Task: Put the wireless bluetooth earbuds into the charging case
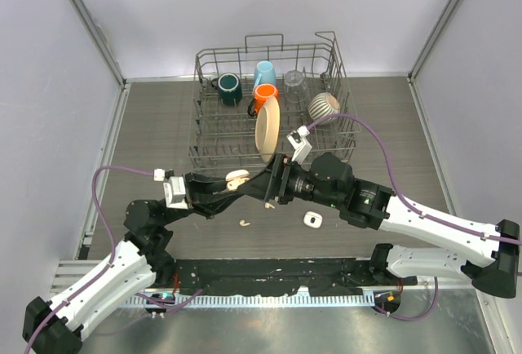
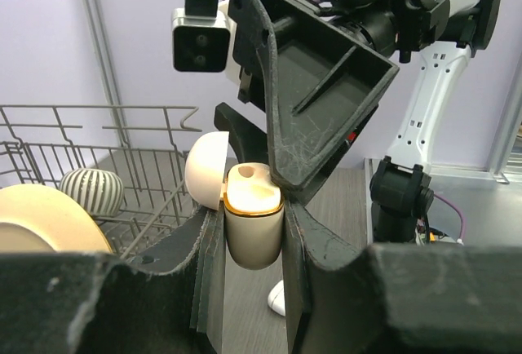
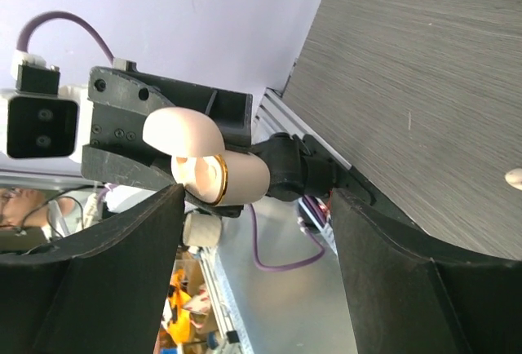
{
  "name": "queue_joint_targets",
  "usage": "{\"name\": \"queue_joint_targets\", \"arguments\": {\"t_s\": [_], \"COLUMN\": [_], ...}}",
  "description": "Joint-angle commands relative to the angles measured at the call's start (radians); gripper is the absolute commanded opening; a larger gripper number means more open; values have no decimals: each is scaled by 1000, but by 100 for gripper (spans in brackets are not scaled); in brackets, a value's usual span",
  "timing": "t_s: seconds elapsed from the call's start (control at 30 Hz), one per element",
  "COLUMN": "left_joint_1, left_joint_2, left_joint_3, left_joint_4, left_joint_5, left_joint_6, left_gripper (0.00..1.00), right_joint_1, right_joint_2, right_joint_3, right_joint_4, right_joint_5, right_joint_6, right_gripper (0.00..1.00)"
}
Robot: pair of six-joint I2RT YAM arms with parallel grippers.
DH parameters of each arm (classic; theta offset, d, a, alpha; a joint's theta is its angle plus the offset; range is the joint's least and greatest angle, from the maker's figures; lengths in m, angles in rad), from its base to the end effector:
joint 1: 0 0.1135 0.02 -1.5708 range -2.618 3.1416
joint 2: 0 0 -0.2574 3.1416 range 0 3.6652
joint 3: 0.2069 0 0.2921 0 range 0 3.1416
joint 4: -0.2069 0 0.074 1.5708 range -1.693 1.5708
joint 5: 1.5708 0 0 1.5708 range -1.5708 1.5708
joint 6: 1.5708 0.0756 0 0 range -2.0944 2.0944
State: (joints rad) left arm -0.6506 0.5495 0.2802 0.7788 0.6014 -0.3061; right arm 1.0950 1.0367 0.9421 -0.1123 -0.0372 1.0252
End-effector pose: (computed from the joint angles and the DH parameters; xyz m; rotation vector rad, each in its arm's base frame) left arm 0.1420 -0.1619 0.2962 0.7563 0.9776 -1.1581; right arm 0.1466 0.2907 0.3371 -0.1032 2.0628 1.4815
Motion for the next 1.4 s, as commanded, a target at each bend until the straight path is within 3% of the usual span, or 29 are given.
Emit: {"name": "queue_joint_targets", "arguments": {"t_s": [0.0,0.27,0.4,0.7,0.8,0.9,0.97,1.1,1.37], "left_joint_1": [-3,-3,-3,-3,-3,-3,-3,-3,-3], "left_joint_2": [-8,9,20,23,29,35,38,36,17], "left_joint_3": [39,43,42,37,37,40,42,37,13], "left_joint_4": [23,30,36,48,53,59,60,66,96], "left_joint_5": [-5,0,1,-32,-32,-34,-37,-51,-100], "left_joint_6": [12,15,12,24,24,24,22,18,-2], "left_gripper": [0,0,0,0,0,0,0,13,31], "right_joint_1": [-38,-103,-106,-106,-106,-106,-107,-106,-106], "right_joint_2": [-27,-10,20,17,25,39,42,34,20], "right_joint_3": [-40,-109,-103,-108,-106,-106,-111,-120,-140], "right_joint_4": [172,353,395,401,407,421,437,464,507], "right_joint_5": [-29,-170,-225,-271,-280,-300,-303,-291,-265], "right_joint_6": [94,217,237,245,248,256,262,265,273], "right_gripper": [76,65,52,53,49,38,24,2,1]}}
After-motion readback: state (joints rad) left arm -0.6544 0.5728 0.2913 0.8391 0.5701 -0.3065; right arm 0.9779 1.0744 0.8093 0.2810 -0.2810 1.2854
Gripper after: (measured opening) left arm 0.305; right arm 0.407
